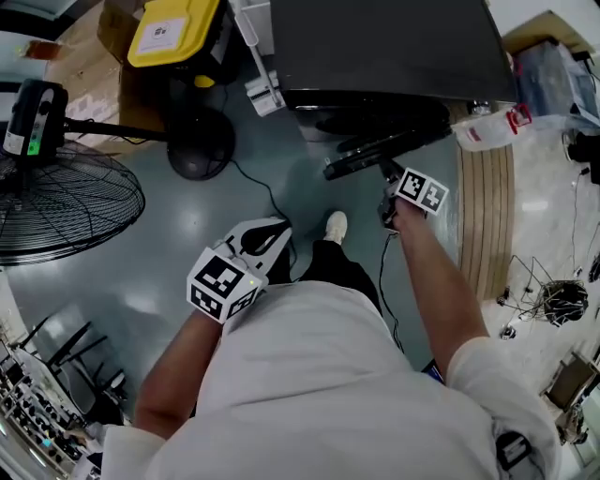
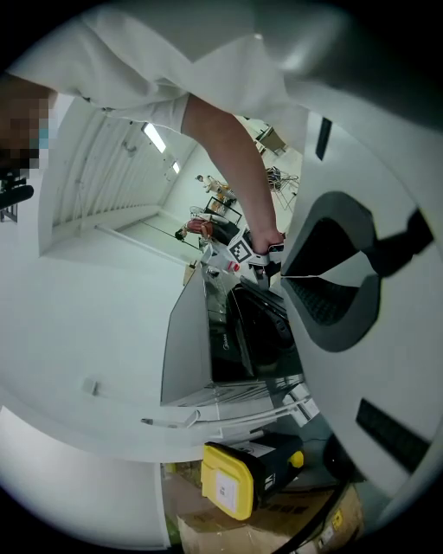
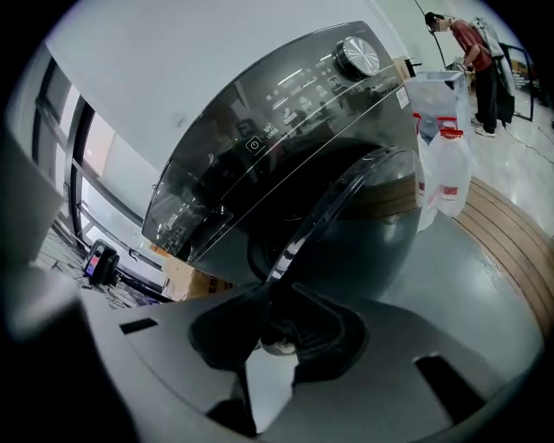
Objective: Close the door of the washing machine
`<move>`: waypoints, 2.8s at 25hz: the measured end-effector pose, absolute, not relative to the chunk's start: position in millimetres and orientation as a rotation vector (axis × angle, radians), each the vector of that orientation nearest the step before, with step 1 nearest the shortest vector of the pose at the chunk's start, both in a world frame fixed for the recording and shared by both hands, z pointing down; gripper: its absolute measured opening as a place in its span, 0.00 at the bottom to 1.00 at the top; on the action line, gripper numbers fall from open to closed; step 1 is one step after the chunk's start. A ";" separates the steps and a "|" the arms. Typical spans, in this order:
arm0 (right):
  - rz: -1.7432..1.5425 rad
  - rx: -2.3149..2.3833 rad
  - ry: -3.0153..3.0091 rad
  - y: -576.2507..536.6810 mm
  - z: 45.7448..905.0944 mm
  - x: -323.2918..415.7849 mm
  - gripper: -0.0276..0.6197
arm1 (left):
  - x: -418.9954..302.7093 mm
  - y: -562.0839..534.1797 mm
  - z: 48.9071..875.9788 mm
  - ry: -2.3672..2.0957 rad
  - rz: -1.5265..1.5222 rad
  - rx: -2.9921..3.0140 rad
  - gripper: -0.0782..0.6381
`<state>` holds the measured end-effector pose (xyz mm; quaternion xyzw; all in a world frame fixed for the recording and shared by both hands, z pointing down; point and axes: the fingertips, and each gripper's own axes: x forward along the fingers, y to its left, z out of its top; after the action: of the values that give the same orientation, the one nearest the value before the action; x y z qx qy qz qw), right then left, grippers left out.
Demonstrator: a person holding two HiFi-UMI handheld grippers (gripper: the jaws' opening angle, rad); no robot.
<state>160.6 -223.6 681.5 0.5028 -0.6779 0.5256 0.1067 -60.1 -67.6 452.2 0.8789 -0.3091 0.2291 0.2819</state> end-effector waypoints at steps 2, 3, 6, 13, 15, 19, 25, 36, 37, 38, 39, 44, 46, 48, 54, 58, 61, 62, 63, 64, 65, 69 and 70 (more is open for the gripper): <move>1.543 1.470 -2.007 -231.8 681.1 155.6 0.17 | -62.6 -69.4 452.5 -0.843 0.611 2.346 0.14; 1.543 1.465 -2.013 -235.7 680.6 153.8 0.17 | -63.1 -69.9 452.4 -0.850 0.610 2.341 0.14; 1.540 1.457 -2.040 -247.4 679.3 149.2 0.17 | -64.1 -71.4 452.6 -0.868 0.608 2.331 0.14; 1.522 1.441 -2.073 -275.1 679.1 134.5 0.16 | -72.1 -72.6 457.3 -0.902 0.609 2.305 0.14; 1.511 1.438 -2.078 -281.3 677.7 133.1 0.15 | -71.0 -72.9 457.4 -0.909 0.609 2.300 0.14; 1.510 1.430 -2.089 -290.5 675.9 131.2 0.15 | -68.1 -74.8 454.3 -0.919 0.596 2.291 0.14; 1.539 1.436 -2.107 -305.8 677.6 128.0 0.15 | -64.5 -85.2 455.0 -0.928 0.596 2.292 0.14; 1.560 1.426 -2.116 -308.1 677.3 127.8 0.15 | -49.2 -92.6 454.8 -0.912 0.610 2.306 0.14; 1.561 1.425 -2.119 -308.2 677.2 127.8 0.15 | -48.3 -93.3 454.5 -0.910 0.609 2.309 0.14; 1.561 1.424 -2.122 -308.4 677.1 127.4 0.15 | -48.2 -93.9 454.4 -0.908 0.609 2.311 0.14; 1.560 1.421 -2.126 -308.5 677.1 126.8 0.15 | -48.5 -94.4 454.3 -0.907 0.608 2.312 0.14; 1.454 1.377 -2.135 -308.6 677.6 125.8 0.13 | -50.0 -94.9 453.3 -0.887 0.605 2.326 0.14; 1.416 1.360 -2.136 -304.2 674.2 124.8 0.13 | -50.3 -93.0 451.7 -0.872 0.605 2.338 0.14; 1.383 1.343 -2.144 -296.6 668.5 122.8 0.13 | -51.3 -91.3 449.4 -0.855 0.602 2.355 0.14; 1.265 1.310 -2.130 -256.4 655.3 119.1 0.12 | -59.3 -87.2 441.5 -0.797 0.584 2.414 0.14; 1.215 1.272 -2.136 -217.7 632.5 109.7 0.11 | -69.7 -81.1 433.8 -0.748 0.553 2.438 0.14; 1.180 1.251 -2.149 -184.9 611.5 104.2 0.09 | -78.3 -78.4 426.9 -0.726 0.533 2.458 0.14; 1.173 1.243 -2.152 -173.2 605.0 101.5 0.09 | -81.7 -78.5 424.3 -0.723 0.534 2.469 0.14; 1.165 1.234 -2.156 -161.7 597.5 97.2 0.08 | -85.4 -78.8 421.8 -0.719 0.536 2.480 0.14; 1.152 1.225 -2.161 -150.2 589.1 91.9 0.07 | -89.3 -78.8 419.5 -0.713 0.536 2.488 0.14; 1.135 1.217 -2.166 -138.5 580.7 86.2 0.07 | -93.4 -78.1 417.5 -0.705 0.533 2.494 0.14; 1.035 1.195 -2.184 -93.6 549.9 64.1 0.07 | -108.6 -69.4 410.5 -0.664 0.526 2.530 0.14; 1.015 1.196 -2.191 -85.2 542.4 59.3 0.07 | -112.0 -67.7 408.9 -0.652 0.523 2.539 0.14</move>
<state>59.3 -85.2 542.4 0.4328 -0.7928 0.3674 0.2218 -112.0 -67.7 408.9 0.9239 -0.2372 0.1905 0.2320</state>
